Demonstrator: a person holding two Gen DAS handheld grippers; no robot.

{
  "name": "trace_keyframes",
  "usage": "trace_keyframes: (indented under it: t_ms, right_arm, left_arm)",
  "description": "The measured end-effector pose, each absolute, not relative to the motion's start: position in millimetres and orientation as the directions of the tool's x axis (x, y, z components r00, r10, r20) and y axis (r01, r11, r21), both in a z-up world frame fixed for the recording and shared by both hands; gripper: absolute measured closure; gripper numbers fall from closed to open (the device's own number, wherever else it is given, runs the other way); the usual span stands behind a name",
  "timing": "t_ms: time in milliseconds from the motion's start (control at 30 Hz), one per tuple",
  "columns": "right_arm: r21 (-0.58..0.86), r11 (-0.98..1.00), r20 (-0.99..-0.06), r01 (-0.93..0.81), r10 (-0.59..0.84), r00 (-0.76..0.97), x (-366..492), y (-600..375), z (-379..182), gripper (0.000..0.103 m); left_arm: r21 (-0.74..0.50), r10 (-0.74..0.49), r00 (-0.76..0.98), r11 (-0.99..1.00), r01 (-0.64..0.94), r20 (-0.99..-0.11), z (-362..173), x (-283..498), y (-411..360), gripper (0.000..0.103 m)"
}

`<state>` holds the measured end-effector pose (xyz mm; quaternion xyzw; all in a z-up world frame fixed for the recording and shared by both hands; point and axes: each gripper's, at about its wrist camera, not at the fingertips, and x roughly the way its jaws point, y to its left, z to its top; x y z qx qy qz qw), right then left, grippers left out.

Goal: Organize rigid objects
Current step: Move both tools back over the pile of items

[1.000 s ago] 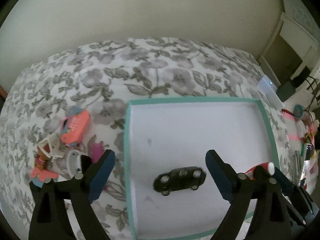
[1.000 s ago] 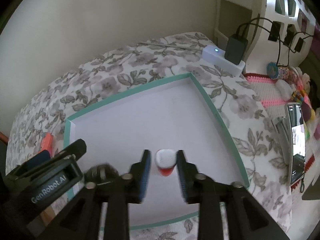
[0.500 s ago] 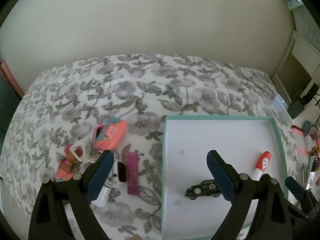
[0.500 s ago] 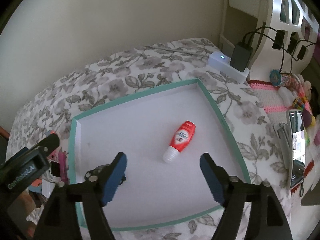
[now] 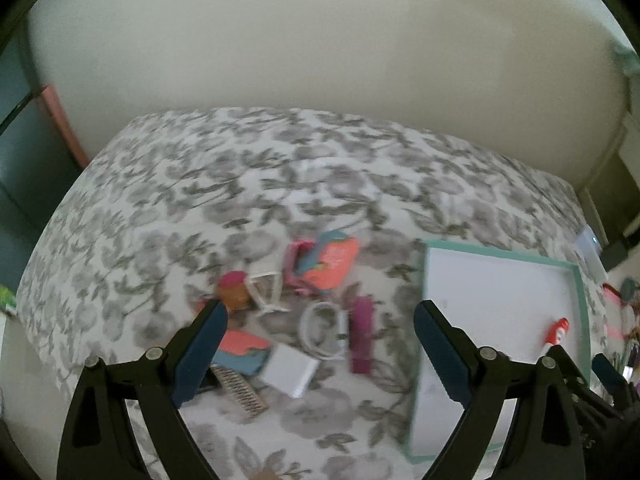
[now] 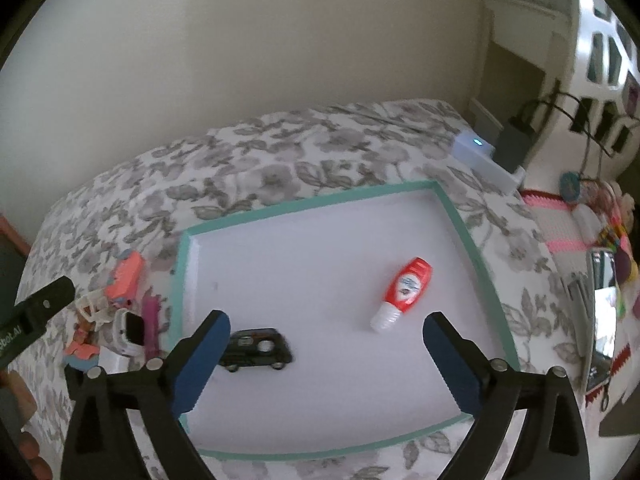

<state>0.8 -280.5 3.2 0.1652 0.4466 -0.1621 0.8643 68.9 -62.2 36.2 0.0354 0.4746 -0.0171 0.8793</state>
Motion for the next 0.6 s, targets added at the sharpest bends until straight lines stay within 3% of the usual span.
trace_keyframes:
  t_ms: [267, 600]
  right_arm:
    - [0.159, 0.94, -0.778, 0.301, -0.068, 0.625, 14.0, -233.5, 18.0, 0.0]
    - [0.216, 0.973, -0.756, 0.085, 0.111, 0.645, 33.5, -155.3, 14.2, 0.0]
  left_arm:
    - [0.008, 0.061, 0.531, 0.995, -0.101, -0.845, 34.1, 70.3, 8.1, 0.008]
    - [-0.003, 0.114, 0.495, 0.973, -0.23, -0.862, 21.1, 67.8, 69.4, 0.008]
